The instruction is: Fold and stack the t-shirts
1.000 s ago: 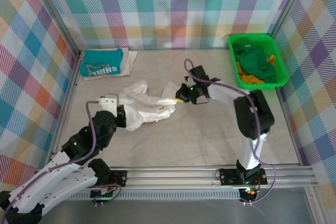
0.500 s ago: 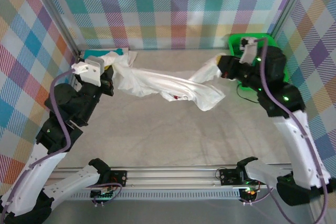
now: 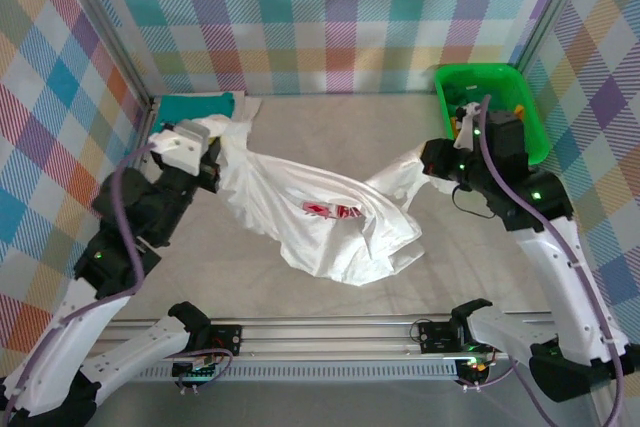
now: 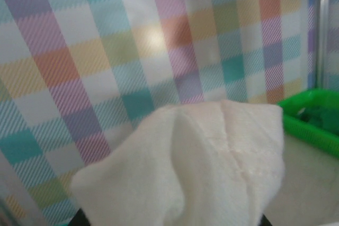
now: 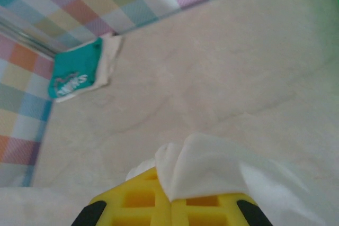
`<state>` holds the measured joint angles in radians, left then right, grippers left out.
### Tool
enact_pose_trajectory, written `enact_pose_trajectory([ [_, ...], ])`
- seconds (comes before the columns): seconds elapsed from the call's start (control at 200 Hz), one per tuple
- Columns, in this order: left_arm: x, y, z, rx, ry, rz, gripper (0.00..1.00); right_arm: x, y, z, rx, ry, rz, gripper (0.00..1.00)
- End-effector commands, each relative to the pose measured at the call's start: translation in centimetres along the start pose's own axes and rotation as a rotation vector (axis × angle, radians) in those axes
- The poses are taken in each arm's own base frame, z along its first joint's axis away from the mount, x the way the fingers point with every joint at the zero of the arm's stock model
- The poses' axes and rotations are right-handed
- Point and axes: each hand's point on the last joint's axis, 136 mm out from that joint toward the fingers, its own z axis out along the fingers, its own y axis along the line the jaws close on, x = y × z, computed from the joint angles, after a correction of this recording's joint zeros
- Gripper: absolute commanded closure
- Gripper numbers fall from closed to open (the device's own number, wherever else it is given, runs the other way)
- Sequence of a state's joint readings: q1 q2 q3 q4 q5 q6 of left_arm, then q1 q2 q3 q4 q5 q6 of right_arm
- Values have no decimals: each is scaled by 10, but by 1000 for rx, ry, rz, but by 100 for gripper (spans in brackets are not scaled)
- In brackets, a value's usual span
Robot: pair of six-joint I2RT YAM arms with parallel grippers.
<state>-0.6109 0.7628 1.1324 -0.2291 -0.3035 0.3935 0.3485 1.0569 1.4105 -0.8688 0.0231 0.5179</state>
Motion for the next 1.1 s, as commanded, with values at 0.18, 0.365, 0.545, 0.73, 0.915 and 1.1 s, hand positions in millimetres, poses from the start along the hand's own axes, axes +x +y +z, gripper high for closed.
enact_pose_trajectory([
  [0.18,71,27,32,-187,87,-78,100,24,-47,91,73,120,134,98],
  [0.365,141,19,56,-200,181,-176,100,59,-69,170,53,253,168,84],
  [0.545,198,6,76,-208,275,-217,100,67,-83,197,62,313,196,55],
  [0.73,215,7,80,-224,311,-214,100,95,-74,168,-16,345,255,48],
  [0.915,219,11,81,-232,324,-221,100,159,-80,164,-50,467,349,48],
  [1.1,221,11,81,-224,323,-238,100,185,-85,185,-75,521,364,50],
])
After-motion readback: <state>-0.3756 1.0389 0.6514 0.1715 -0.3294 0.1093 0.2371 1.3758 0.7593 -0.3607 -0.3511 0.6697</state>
